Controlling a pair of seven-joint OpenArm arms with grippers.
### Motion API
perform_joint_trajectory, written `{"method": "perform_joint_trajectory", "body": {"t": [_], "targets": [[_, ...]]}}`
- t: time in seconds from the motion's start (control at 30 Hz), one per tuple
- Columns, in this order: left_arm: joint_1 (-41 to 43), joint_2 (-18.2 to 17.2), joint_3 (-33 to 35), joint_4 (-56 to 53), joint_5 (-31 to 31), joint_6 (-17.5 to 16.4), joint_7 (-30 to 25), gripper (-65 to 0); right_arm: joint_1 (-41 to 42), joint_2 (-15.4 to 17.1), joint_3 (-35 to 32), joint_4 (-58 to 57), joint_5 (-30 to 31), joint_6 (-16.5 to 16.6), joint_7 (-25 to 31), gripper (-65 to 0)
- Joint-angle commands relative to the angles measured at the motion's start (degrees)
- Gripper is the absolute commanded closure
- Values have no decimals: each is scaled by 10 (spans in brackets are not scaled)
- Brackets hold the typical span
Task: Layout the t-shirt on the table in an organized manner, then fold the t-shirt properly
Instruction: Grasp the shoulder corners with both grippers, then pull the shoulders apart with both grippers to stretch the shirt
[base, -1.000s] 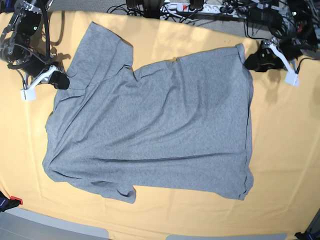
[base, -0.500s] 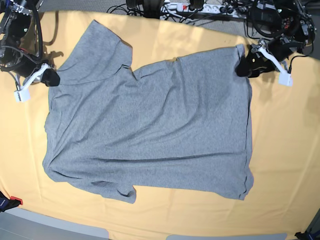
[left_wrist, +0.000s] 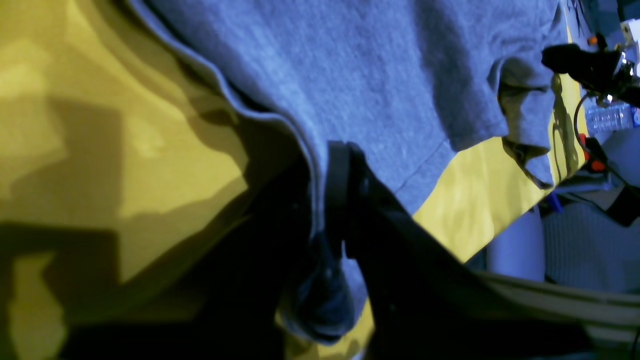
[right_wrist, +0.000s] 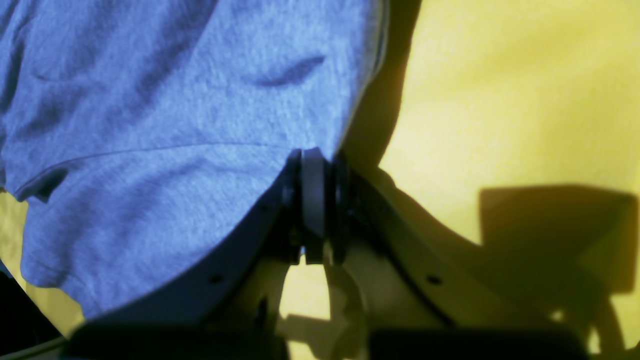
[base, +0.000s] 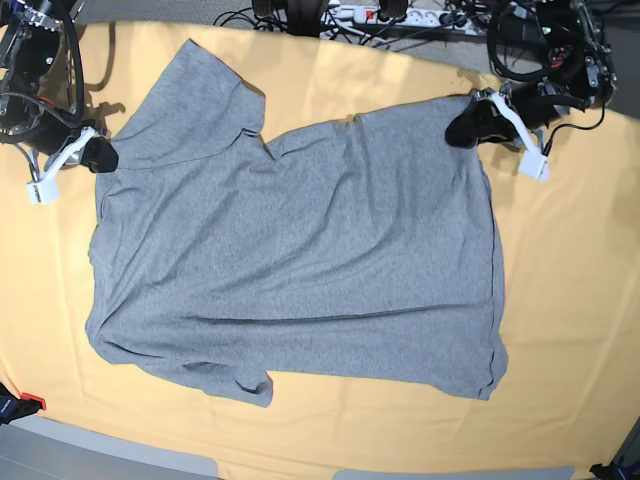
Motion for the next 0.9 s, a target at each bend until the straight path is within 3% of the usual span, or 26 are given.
{"method": "perform_joint_trajectory", "body": {"t": [0.0, 0.1, 0.27, 0.37, 0.53, 0.87], "targets": [[1, -24, -13, 10, 17, 6, 9, 0, 5, 16, 3, 7, 8, 3, 4, 0], [1, -50, -47, 47, -7, 3, 14, 0, 5, 26, 3, 7, 21, 3, -3, 0], [1, -87, -101, 126, -37, -21, 14, 0, 5, 56, 3, 8, 142, 3, -86, 0], [2, -113, -106, 140, -41, -20, 23, 0, 3, 65, 3, 8, 170, 3, -99, 0], [14, -163, -106, 140, -81, -26, 37, 0, -36, 87, 4, 38, 174, 3, -99, 0], [49, -242, -106, 140, -209, -51, 63, 0, -168, 90, 14, 259, 167, 3, -99, 0]]}}
